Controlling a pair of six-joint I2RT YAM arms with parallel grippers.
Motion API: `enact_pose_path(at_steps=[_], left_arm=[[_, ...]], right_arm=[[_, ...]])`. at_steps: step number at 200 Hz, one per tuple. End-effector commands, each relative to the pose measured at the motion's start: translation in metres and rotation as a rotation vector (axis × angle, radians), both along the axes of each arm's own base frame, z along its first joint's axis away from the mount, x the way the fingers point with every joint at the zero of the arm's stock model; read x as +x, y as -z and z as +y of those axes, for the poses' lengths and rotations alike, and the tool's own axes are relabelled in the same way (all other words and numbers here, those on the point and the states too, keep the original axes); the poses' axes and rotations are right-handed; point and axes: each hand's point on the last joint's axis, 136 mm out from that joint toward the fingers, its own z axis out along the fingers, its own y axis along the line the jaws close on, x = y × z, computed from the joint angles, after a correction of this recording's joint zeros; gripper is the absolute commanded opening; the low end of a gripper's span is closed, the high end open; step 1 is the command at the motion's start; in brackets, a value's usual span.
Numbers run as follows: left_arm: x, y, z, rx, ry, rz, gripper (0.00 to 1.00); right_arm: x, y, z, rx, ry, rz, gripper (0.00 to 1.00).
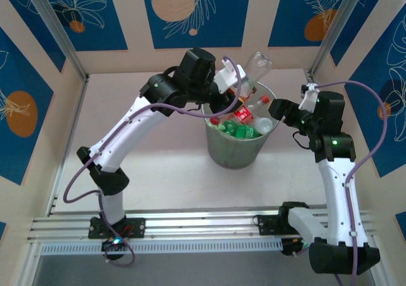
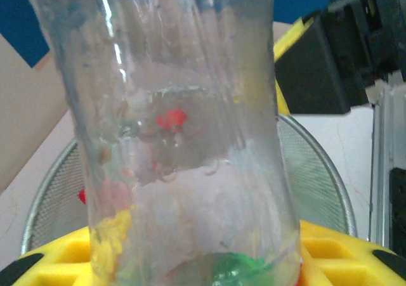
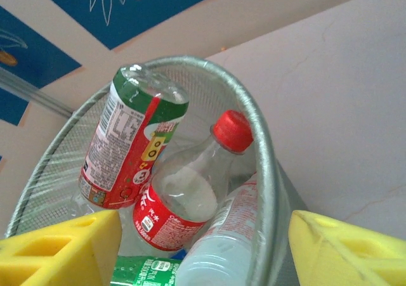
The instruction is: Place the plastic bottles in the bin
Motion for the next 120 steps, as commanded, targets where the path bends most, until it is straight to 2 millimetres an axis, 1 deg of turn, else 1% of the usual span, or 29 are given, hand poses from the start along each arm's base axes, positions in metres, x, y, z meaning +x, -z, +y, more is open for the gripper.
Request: enact_pose_path(at_steps=[1, 21, 46, 86, 103, 113, 120], left_arm=[[-0.020, 0.004, -0.003, 0.057, 0.078, -0.021, 0.00], [-0.023, 0.021, -0.005, 0.117, 0.094, -0.007, 0.00], [-0.026, 0.038, -0.008, 0.177, 0.124, 0.000, 0.00], [-0.019, 0.058, -0.011, 0.250, 0.122, -0.007, 0.00], [-0.014, 0.059, -0.013, 0.256, 0.109, -0.023, 0.00], [-0.013, 0.052, -0.014, 0.236, 0.100, -0.039, 0.00], [-0.013, 0.043, -0.014, 0.209, 0.098, -0.052, 0.00]], right_arm=[[-0.002, -0.011, -0.019, -0.023, 0.095, -0.031, 0.71], [-0.004, -0.008, -0.026, -0.003, 0.128, -0.030, 0.71], [-0.007, -0.009, -0.031, 0.014, 0.153, -0.046, 0.71], [-0.008, -0.009, -0.034, 0.018, 0.162, -0.045, 0.70], [-0.008, -0.008, -0.034, 0.021, 0.158, -0.043, 0.70], [-0.008, -0.007, -0.034, 0.022, 0.159, -0.040, 0.70], [-0.008, -0.007, -0.034, 0.024, 0.159, -0.040, 0.70]])
